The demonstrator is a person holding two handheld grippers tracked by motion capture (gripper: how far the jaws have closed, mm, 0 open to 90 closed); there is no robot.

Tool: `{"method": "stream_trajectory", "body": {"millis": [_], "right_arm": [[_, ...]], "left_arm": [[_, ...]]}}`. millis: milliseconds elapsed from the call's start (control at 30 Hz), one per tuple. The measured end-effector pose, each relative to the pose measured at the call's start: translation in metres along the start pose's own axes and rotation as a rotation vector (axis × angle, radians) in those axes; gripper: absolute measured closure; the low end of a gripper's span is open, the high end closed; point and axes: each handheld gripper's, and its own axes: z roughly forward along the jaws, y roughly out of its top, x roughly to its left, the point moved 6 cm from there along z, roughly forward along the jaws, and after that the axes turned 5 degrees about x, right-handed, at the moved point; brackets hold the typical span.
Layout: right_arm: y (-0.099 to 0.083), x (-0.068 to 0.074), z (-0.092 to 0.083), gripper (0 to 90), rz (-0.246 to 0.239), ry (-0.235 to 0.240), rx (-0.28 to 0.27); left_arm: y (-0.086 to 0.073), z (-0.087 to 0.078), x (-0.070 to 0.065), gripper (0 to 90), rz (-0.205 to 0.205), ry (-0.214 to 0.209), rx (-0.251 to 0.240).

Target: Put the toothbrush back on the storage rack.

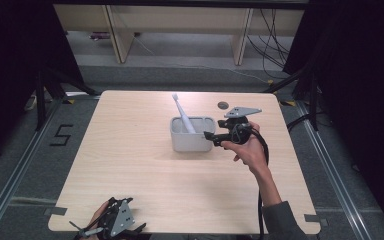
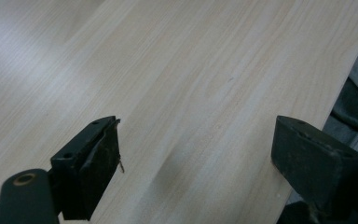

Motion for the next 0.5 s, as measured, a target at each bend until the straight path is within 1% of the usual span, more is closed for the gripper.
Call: {"method": "stream_trajectory", "body": {"millis": [33,67,100,133,167,233,267,300,333,367,400,433,467,500], "right_arm": [[0.0,-0.003,0.0,28.9,-0.01,-0.011,-0.009],[-0.001,-0.004,-0.001,28.8,-0.005,-0.012,-0.009],[-0.002,-0.003,-0.002,28.7,0.019,0.0,0.003],[-0.002,-0.006,-0.003,28.6,0.002,-0.011,-0.006],[-0.003,-0.007,-0.004,28.3,-0.002,-0.011,-0.005],[-0.006,-0.007,-0.005,27.9,0.019,-0.005,0.006],[-0.007,-0.008,-0.004,27.7,0.017,-0.004,-0.001],[-0.009,-0.008,-0.005,27.5,0.021,-0.005,0.01],[-0.01,-0.009,-0.006,27.3,0.019,-0.009,0.009],[-0.01,-0.01,-0.006,27.0,0.006,-0.013,0.002],[-0.012,-0.011,-0.007,26.6,0.005,-0.017,0.009],[-0.014,-0.009,-0.007,26.2,0.022,-0.007,0.019],[-0.015,-0.01,-0.007,25.4,0.013,-0.007,0.02],[-0.017,-0.009,-0.008,25.0,0.03,-0.014,0.025]], "left_arm": [[0.0,0.0,0.0,14.9,-0.001,-0.001,-0.001],[0.0,0.0,0.0,14.9,-0.003,0.006,-0.005],[0.0,0.0,0.0,14.9,-0.003,0.002,-0.005],[0.0,0.0,0.0,14.9,-0.003,0.001,-0.004],[0.0,0.0,0.0,14.9,-0.005,0.009,-0.006],[0.0,0.0,0.0,14.9,-0.003,0.002,-0.004],[0.0,0.0,0.0,14.9,-0.002,0.002,-0.003],[0.0,0.001,0.0,14.9,-0.003,0.009,-0.005],[0.0,0.0,0.0,14.9,-0.004,0.009,-0.005],[0.0,0.0,0.0,14.9,-0.005,0.008,-0.006],[0.0,0.0,0.0,14.9,-0.007,0.008,-0.006],[0.0,0.0,0.0,14.9,-0.007,0.008,-0.006],[0.0,0.0,0.0,14.9,-0.007,0.008,-0.005],[0.0,0.0,0.0,14.9,-0.007,0.007,-0.006]]}}
